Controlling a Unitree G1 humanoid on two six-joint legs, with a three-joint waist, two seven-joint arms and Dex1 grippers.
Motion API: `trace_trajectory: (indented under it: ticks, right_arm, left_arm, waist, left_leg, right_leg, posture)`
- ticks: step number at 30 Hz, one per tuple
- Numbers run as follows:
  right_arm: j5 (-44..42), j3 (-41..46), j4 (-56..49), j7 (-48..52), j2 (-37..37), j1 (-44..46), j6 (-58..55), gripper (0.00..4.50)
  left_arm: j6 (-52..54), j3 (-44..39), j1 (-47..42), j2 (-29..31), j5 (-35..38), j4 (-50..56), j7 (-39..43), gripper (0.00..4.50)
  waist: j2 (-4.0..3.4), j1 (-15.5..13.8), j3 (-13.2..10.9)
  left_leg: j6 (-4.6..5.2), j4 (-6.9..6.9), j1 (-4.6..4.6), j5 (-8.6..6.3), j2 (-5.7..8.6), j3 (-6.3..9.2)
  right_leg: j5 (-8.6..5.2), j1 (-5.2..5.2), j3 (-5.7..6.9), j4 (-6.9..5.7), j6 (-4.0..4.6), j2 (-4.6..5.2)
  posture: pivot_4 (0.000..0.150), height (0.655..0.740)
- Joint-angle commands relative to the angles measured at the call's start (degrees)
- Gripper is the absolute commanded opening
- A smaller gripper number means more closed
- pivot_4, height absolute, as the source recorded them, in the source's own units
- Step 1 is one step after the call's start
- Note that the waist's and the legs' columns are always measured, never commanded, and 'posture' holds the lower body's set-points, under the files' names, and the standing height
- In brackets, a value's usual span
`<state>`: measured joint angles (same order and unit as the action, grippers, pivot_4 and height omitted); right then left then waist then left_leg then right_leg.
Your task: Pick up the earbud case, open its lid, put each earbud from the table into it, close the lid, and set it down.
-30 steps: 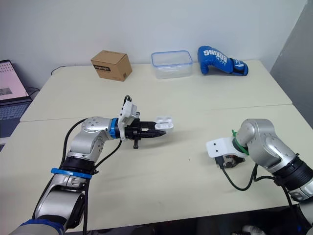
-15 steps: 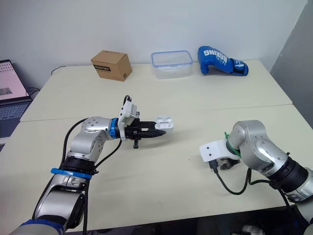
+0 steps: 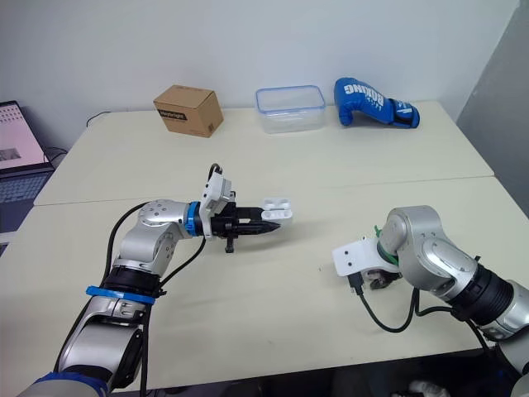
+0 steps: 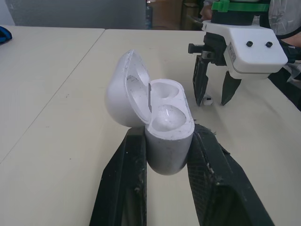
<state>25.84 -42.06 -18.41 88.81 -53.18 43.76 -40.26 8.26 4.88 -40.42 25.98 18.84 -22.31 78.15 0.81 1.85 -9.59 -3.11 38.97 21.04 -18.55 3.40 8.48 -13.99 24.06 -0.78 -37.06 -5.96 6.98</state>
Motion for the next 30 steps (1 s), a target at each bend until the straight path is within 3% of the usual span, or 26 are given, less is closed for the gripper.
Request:
trace_trajectory:
  ticks: [1,10,14,15,30]
  right_arm:
    - [-0.24,-0.75,-1.59,3.69,-0.49,1.27,-1.08,1.22]
    - [0.43,-1.12,-1.32,3.66,-0.75,1.26,-0.84,1.22]
    - [0.7,-1.12,-1.18,3.64,-1.07,1.03,-0.08,0.4]
    - [0.73,-1.09,-1.11,3.62,-1.17,0.95,0.11,0.36]
    - [0.73,-0.77,-1.14,3.64,-1.61,0.73,1.02,0.36]
  left_arm:
    - [-0.92,-0.02,-0.22,0.04,0.16,2.11,-0.08,0.79]
    - [-1.06,0.19,-0.35,0.1,0.12,1.91,-0.22,0.79]
    - [-1.03,0.21,-0.32,0.11,0.07,1.98,-0.31,0.79]
    - [-1.03,0.22,-0.31,0.12,0.05,2.01,-0.32,0.79]
    - [-1.02,0.26,-0.3,0.2,0.02,2.16,-0.24,0.79]
  waist:
    - [0.0,-0.01,0.0]
    - [0.0,-0.01,0.0]
    - [0.0,0.0,0.0]
    - [0.0,-0.01,0.0]
    - [0.0,-0.01,0.0]
  left_leg:
    - [0.0,0.0,0.0,0.0,0.0,0.0]
    - [0.0,0.0,0.0,0.0,0.0,0.0]
    - [0.0,0.0,0.0,0.0,0.0,0.0]
    - [0.0,0.0,0.0,0.0,0.0,0.0]
    - [0.0,0.0,0.0,0.0,0.01,0.0]
  right_leg:
    - [0.0,0.0,0.0,0.0,0.0,0.0]
    - [0.0,0.0,0.0,0.0,0.0,0.0]
    - [0.0,0.0,0.01,0.0,0.0,0.0]
    - [0.0,0.0,0.01,0.0,0.0,0.0]
    - [0.0,-0.01,0.0,0.01,0.0,0.01]
  posture:
    - [0.15,0.7307]
    - [0.15,0.7307]
    - [0.15,0.7307]
    - [0.15,0.7307]
    - [0.15,0.7307]
